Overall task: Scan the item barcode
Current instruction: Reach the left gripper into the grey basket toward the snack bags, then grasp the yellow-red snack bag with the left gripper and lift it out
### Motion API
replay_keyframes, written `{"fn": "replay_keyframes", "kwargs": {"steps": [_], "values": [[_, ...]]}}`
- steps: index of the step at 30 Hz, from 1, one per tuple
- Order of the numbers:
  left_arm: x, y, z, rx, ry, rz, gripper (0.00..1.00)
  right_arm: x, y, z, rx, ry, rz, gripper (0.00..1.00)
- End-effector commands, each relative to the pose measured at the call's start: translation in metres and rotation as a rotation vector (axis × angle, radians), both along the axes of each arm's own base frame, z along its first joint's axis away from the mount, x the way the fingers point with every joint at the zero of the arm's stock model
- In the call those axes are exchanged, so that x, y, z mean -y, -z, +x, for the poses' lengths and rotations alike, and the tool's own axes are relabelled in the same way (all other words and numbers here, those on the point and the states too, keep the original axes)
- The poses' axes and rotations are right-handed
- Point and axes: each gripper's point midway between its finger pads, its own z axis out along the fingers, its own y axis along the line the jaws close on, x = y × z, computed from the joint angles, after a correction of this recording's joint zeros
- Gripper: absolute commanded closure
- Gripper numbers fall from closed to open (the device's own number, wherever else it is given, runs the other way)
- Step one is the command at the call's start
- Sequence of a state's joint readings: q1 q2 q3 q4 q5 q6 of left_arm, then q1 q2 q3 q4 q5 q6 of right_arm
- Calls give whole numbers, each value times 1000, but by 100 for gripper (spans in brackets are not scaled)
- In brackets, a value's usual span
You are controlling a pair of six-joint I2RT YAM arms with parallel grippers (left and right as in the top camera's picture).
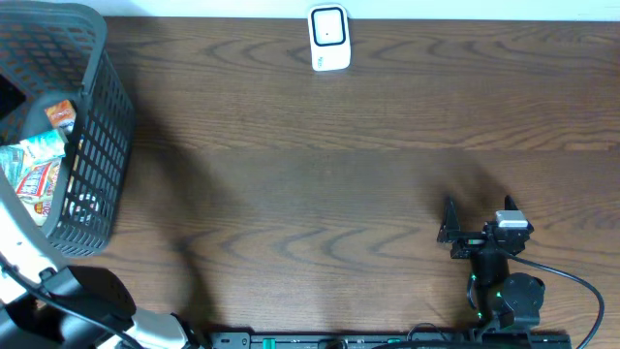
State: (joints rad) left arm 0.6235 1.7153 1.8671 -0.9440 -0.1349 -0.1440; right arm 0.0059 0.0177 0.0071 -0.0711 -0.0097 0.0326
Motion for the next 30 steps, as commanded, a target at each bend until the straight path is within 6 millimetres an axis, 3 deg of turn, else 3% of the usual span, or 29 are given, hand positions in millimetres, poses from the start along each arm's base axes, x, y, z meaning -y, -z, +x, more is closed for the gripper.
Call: {"fn": "replay_keyframes", "kwargs": {"steps": [1, 5, 8, 11, 23, 26, 29, 30], "values": [[-13, 50, -15, -176, -55, -13, 2, 1, 1, 0, -2, 3, -15, 1], [-20, 99, -32, -346, -80, -22, 2, 1, 1, 0, -2, 3, -15, 1], [-11, 137, -42, -483, 15, -60, 2, 1, 1, 0, -2, 3, -15, 1], [-8, 159, -48, -525, 38, -79, 2, 1, 1, 0, -2, 3, -15, 1], [-19, 195, -33, -477, 53, -54, 2, 1, 1, 0, -2, 3, -15, 1], [-13, 219, -27, -448, 87, -147, 2, 1, 1, 0, -2, 3, -15, 1], [-12, 242, -35, -484, 86, -206, 1, 1, 1, 0, -2, 3, -15, 1], [-11, 247, -37, -496, 84, -217, 6, 1, 1, 0, -2, 3, -15, 1]]}}
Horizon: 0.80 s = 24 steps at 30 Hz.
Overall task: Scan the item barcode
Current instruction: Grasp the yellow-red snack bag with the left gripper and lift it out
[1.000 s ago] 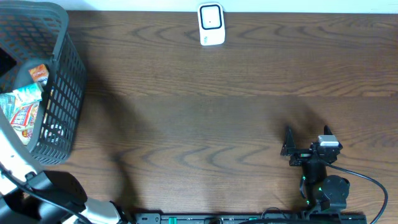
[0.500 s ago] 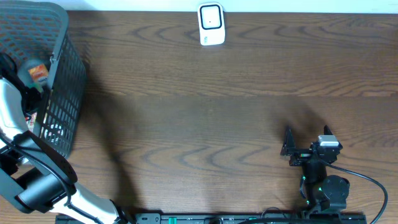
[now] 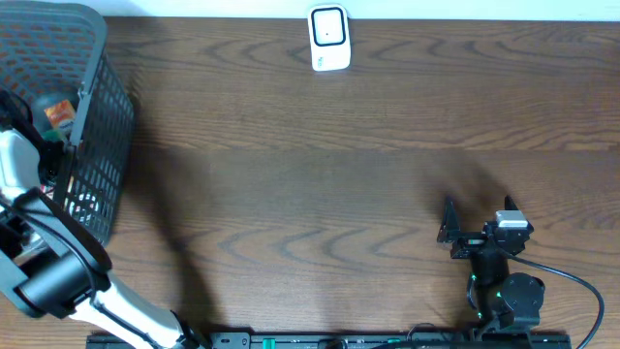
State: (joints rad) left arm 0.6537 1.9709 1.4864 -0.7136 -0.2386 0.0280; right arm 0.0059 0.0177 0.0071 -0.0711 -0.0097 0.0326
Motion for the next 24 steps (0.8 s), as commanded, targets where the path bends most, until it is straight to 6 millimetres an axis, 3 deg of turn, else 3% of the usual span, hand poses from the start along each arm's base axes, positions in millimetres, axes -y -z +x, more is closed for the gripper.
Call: {"fn": "replay_keyframes", "kwargs": {"steps": [1, 4, 6, 8, 12, 15, 17, 18, 24], "values": [[7, 34, -11, -50, -7, -98, 18, 1, 1, 0, -2, 3, -15, 1], [7, 37, -13, -59, -9, -105, 49, 1, 1, 0, -2, 3, -15, 1], [8, 36, -13, -58, -12, -106, 76, 1, 1, 0, -2, 3, -15, 1], [13, 31, -9, -23, -5, -133, 92, 1, 1, 0, -2, 3, -15, 1], [23, 2, 10, 111, 30, -165, 93, 1, 1, 0, -2, 3, -15, 1], [24, -45, 29, 285, 36, -130, 93, 1, 1, 0, -2, 3, -15, 1], [25, -87, 42, 450, -8, -102, 93, 1, 1, 0, -2, 3, -15, 1], [28, -125, 51, 594, -44, -90, 93, 1, 1, 0, -2, 3, -15, 1], [45, -236, 57, 983, -115, -84, 92, 1, 1, 0, -2, 3, -15, 1]]}}
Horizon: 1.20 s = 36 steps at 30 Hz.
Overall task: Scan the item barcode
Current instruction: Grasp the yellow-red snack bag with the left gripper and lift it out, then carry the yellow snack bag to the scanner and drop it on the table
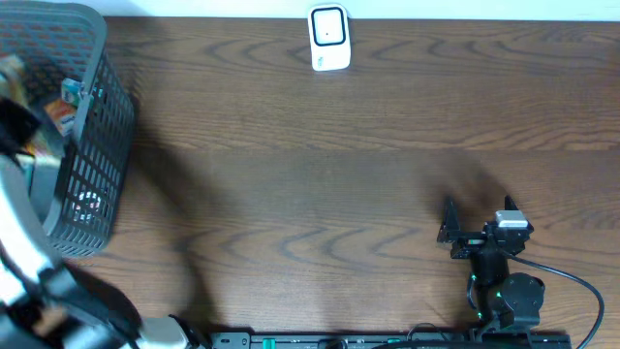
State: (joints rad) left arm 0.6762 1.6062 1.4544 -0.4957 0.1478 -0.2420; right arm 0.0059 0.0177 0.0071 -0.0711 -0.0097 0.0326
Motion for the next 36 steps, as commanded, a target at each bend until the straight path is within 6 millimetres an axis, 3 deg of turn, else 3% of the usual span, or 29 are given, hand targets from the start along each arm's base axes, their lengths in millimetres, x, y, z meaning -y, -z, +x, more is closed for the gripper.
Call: {"fn": "replay_keyframes", "kwargs": {"steps": [1, 8, 12, 15, 16, 20, 22, 23, 25, 27, 32, 33, 35, 36], "values": [[20, -78, -1, 270, -47, -61, 93, 1, 1, 0, -2, 3, -15, 1], [36, -133, -15, 397, -18, 12, 93, 1, 1, 0, -2, 3, -15, 1], [64, -178, -9, 597, 70, -80, 92, 1, 1, 0, -2, 3, -15, 1], [98, -225, -6, 790, 196, -224, 92, 1, 1, 0, -2, 3, -15, 1], [119, -240, -8, 844, 279, -321, 93, 1, 1, 0, -2, 3, -15, 1], [193, -248, -5, 811, 561, -459, 93, 1, 1, 0, -2, 3, -15, 1], [245, -230, 2, 720, 719, -512, 92, 1, 1, 0, -2, 3, -15, 1], [258, -223, 3, 690, 751, -518, 93, 1, 1, 0, -2, 3, -15, 1], [313, -185, 12, 540, 857, -498, 93, 1, 1, 0, -2, 3, -15, 1], [343, -149, 17, 402, 847, -474, 93, 1, 1, 0, -2, 3, -15, 1], [383, -81, 24, 155, 754, -378, 92, 1, 1, 0, -2, 3, -15, 1], [398, -60, 28, 90, 738, -318, 93, 1, 1, 0, -2, 3, -15, 1], [423, -39, 31, 34, 767, -291, 93, 1, 1, 0, -2, 3, -15, 1], [451, -20, 33, -8, 820, -291, 93, 1, 1, 0, -2, 3, -15, 1]]}}
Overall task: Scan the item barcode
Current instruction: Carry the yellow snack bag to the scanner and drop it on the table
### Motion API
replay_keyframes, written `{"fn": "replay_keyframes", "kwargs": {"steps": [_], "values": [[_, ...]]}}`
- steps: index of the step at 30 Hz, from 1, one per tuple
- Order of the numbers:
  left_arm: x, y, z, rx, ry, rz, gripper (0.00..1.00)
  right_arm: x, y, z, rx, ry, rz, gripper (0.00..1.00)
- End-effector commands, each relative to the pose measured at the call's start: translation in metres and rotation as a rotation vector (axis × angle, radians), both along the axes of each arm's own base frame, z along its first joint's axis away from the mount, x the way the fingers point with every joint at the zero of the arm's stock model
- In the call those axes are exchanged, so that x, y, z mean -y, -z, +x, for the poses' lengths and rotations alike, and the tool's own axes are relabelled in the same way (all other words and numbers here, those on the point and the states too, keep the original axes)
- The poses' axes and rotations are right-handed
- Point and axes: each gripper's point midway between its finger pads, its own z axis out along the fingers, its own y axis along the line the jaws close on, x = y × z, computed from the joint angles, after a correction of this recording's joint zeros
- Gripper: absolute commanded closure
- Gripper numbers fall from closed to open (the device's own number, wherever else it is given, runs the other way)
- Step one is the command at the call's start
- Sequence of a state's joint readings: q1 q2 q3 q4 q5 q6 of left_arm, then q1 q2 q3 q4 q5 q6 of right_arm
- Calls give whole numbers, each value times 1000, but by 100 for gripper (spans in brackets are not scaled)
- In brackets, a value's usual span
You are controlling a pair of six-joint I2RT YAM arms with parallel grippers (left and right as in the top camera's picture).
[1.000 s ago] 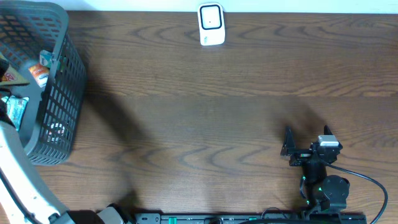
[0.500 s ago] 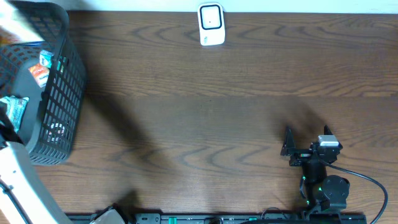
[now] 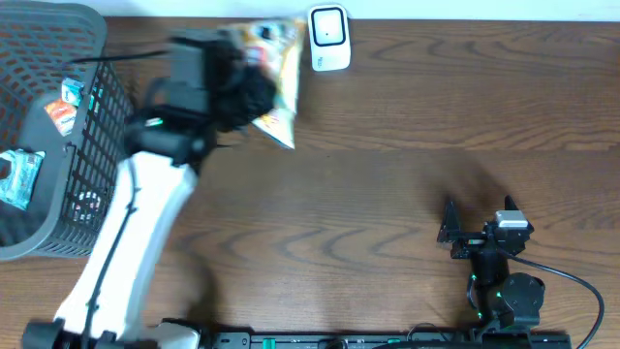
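Observation:
A yellow and white snack bag [image 3: 275, 76] hangs in the air just left of the white barcode scanner [image 3: 329, 39] at the table's far edge. My left gripper [image 3: 244, 95], blurred by motion, is shut on the bag's left side, and the white left arm [image 3: 136, 223] stretches up from the lower left. Whether the bag's barcode faces the scanner cannot be made out. Near the front right, my right gripper [image 3: 478, 207] rests low over the table, open and holding nothing.
A dark mesh basket [image 3: 102, 126] stands at the far left. Inside it lie a blue packet [image 3: 19, 174] and an orange-labelled item [image 3: 64, 107]. The right arm's base and cable [image 3: 572, 281] sit at the front right edge.
My left gripper was down inside the basket at the far left. Now it is out over the table beside the scanner with the snack bag in it. The right arm is unmoved.
The left arm was first at the lower left, outside the basket, where a colourful packet lay. It then stood over the basket and afterwards inside it. Now that packet is gone from its spot, and a snack bag is held near the scanner.

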State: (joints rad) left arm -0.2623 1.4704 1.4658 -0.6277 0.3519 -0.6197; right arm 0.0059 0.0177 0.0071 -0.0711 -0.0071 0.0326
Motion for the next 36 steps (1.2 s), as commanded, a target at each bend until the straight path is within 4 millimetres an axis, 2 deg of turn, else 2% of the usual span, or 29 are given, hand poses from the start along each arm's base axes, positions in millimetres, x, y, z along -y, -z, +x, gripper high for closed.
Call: {"fn": "replay_keyframes", "kwargs": {"steps": [1, 3, 4, 5, 10, 11, 13, 18, 21, 24, 26, 30, 34, 36], "values": [[50, 48, 15, -13, 60, 150, 92, 0, 1, 0, -2, 0, -15, 1], [78, 77, 18, -43, 114, 165, 93, 0, 1, 0, -2, 0, -15, 1], [86, 87, 19, -54, 128, 170, 92, 0, 1, 0, -2, 0, -15, 1], [100, 110, 20, -91, 143, 176, 92, 0, 1, 0, -2, 0, -15, 1], [119, 161, 17, -242, 73, 134, 90, 0, 1, 0, -2, 0, -15, 1], [122, 165, 16, -253, 73, 129, 86, 0, 1, 0, -2, 0, -15, 1], [128, 170, 14, -264, 89, 120, 69, 0, 1, 0, -2, 0, -15, 1], [131, 160, 18, -237, 98, 93, 64, 0, 1, 0, -2, 0, -15, 1], [128, 146, 23, -195, 109, 87, 64, 0, 1, 0, -2, 0, -15, 1], [119, 109, 32, -96, 145, 75, 64, 0, 1, 0, -2, 0, -15, 1], [106, 75, 37, 4, 165, 88, 64, 0, 1, 0, -2, 0, -15, 1], [87, 39, 39, 126, 188, 131, 64, 0, 1, 0, -2, 0, -15, 1], [33, -15, 47, 302, 91, 253, 64, 0, 1, 0, -2, 0, -15, 1], [-16, -51, 50, 392, -49, 334, 64, 0, 1, 0, -2, 0, -15, 1]]}}
